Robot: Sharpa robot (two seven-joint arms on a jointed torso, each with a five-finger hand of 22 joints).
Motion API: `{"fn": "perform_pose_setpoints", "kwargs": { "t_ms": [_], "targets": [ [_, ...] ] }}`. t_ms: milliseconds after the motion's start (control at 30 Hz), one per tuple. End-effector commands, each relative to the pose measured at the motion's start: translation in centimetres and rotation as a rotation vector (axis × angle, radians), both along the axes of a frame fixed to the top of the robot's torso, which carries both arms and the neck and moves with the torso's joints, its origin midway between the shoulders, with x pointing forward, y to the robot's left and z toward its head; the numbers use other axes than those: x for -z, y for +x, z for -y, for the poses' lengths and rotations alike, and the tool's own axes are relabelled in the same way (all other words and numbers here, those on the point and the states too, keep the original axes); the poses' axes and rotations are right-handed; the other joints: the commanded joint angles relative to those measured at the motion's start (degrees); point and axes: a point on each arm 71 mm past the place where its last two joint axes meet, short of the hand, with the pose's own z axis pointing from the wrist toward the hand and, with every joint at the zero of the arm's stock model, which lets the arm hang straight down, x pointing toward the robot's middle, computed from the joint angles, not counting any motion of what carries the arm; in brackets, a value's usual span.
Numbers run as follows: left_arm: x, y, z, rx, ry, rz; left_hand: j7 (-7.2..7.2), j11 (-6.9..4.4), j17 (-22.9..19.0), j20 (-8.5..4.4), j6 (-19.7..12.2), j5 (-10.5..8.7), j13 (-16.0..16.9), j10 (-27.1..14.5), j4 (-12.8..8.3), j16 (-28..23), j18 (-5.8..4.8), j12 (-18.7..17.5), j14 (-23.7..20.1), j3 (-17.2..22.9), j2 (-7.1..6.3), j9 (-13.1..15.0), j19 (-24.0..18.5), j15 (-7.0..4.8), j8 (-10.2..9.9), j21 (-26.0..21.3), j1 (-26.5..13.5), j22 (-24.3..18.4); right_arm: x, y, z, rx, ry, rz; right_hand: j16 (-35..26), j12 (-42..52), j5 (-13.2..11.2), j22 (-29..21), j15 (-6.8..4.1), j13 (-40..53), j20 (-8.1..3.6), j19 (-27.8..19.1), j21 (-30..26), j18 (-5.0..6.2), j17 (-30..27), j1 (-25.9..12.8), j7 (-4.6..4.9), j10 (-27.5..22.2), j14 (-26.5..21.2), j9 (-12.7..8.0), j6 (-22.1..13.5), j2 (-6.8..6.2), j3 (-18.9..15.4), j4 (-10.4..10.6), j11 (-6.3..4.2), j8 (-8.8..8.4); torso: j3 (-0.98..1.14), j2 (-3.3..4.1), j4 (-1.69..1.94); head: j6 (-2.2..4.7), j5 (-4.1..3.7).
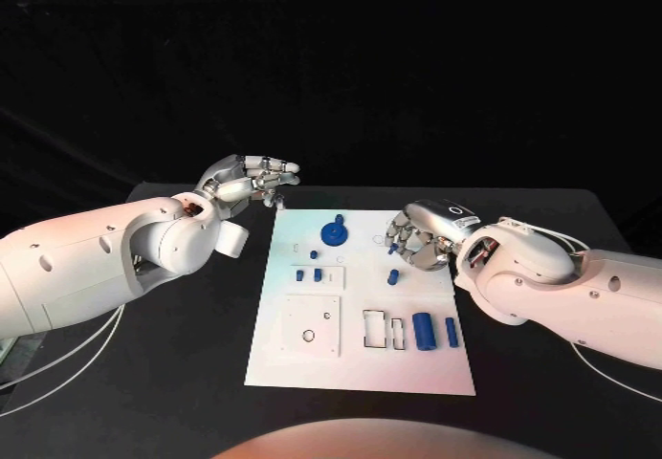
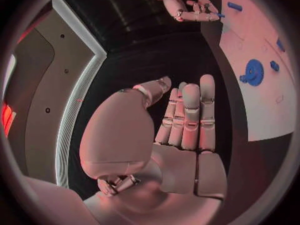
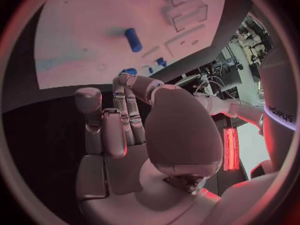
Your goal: Assemble the parts on the task board
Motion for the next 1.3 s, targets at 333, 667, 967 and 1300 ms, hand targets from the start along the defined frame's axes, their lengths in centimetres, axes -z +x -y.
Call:
{"fn": "perform_pose_setpoints", "kwargs": {
  "t_ms": [333,667,967,1300],
  "targets": [
    [0.0,0.0,0.6,0.026,-0.016,-0.003,-0.05,0.20,-0.2,0.30,-0.4,0.19,-0.1,-0.5,0.1,-0.3,0.80,-0.2,-0.3,-0.3,0.13,-0.1,0.2,0.20,-0.3,-0.3,0.4,-0.1,-0.3,-2.3,-4.6,-0.116,0.024,-0.010,0.2,-0.2,0.2,0.2,-0.38,0.1,0.00,-0.4,0.4,-0.94,-0.1,-0.2,-0.06,2.5,2.3,0.2,0.5,0.32,0.5,0.2,-2.01,0.21,-0.18,0.01,0.03,-0.51,1.17],
    [0.0,0.0,0.8,0.031,-0.016,-0.005,-0.05,0.21,-0.1,0.31,-0.4,0.19,-0.1,-0.6,0.1,-0.3,0.80,-0.2,-0.3,-0.3,0.13,-0.1,0.3,0.21,-0.3,-0.3,0.4,-0.1,1.7,-3.4,-7.1,-0.164,-0.010,-0.057,0.2,-0.2,0.1,0.2,-0.38,0.2,0.01,-0.5,0.4,-0.93,-0.3,-0.3,-0.05,2.5,2.3,0.2,0.4,0.32,0.5,0.2,-2.01,0.21,-0.17,0.01,0.07,-1.55,2.65],
    [0.0,0.0,1.0,0.036,-0.015,-0.006,-0.05,0.23,-0.2,0.32,-0.4,0.19,-0.1,-0.7,0.1,-0.3,0.80,-0.3,-0.3,-0.4,0.14,-0.1,0.3,0.23,-0.3,-0.4,0.4,-0.1,3.5,-4.4,-8.6,-0.190,-0.031,-0.084,0.1,-0.2,0.1,0.4,-0.39,0.2,0.02,-0.4,0.5,-0.96,-0.5,-0.3,-0.06,2.5,2.2,0.2,0.4,0.34,0.6,0.2,-2.01,0.21,-0.15,0.05,0.06,-2.10,3.16],
    [0.0,-0.1,1.1,0.040,-0.016,-0.006,-0.02,0.27,-0.3,0.35,-0.4,0.18,-0.1,-0.8,0.1,-0.4,0.79,-0.3,-0.3,-0.5,0.10,0.0,0.3,0.26,-0.2,-0.4,0.4,-0.2,4.8,-5.1,-9.6,-0.203,-0.040,-0.103,0.0,-0.2,0.1,0.6,-0.42,0.2,0.03,-0.4,0.7,-1.00,-0.8,-0.4,-0.07,2.5,2.2,0.3,0.4,0.34,0.6,0.2,-2.02,0.20,-0.15,0.03,0.08,-2.50,3.36]
  ]
}}
